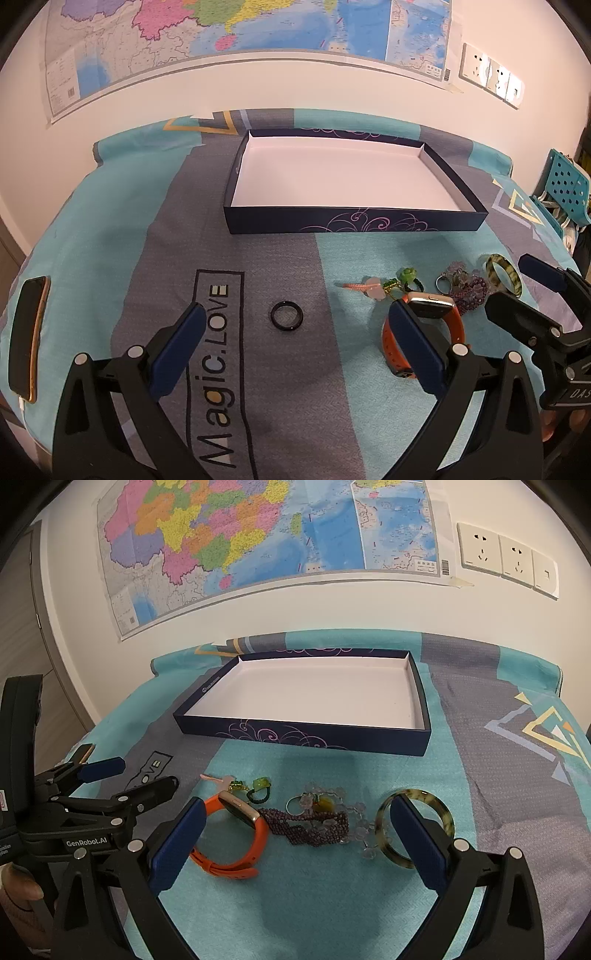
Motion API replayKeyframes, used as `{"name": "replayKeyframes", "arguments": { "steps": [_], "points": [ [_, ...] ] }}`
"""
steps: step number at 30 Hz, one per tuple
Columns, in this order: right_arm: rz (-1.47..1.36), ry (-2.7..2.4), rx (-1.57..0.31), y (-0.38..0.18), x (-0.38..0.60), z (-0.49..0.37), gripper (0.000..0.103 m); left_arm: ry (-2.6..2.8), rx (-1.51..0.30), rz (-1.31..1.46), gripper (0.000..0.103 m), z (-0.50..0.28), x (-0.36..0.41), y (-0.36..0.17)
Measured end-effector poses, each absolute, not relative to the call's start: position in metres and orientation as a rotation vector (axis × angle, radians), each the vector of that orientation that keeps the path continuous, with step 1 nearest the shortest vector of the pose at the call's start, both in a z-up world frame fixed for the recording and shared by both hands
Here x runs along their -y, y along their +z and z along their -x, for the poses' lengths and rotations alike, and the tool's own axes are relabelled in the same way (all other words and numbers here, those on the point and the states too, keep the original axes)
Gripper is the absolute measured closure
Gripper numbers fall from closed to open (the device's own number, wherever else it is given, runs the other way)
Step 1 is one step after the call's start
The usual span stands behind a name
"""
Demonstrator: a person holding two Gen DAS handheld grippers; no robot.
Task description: Organize jewelry
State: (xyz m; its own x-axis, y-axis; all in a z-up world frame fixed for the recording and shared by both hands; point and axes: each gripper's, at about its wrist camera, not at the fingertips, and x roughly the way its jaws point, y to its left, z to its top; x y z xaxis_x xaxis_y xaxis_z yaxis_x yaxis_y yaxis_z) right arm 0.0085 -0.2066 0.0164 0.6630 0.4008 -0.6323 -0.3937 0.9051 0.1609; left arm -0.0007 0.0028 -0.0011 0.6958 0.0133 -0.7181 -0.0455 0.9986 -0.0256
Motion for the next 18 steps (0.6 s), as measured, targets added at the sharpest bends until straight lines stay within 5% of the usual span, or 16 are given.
{"name": "replayKeyframes", "arguments": {
  "steps": [18],
  "points": [
    [-0.02, 0.453, -0.722, 0.0167, 0.2066, -0.0087, 0.006, 0.027, -0.798, 0.029, 0.006, 0.0014, -0.0011, -0.0006]
  ]
}}
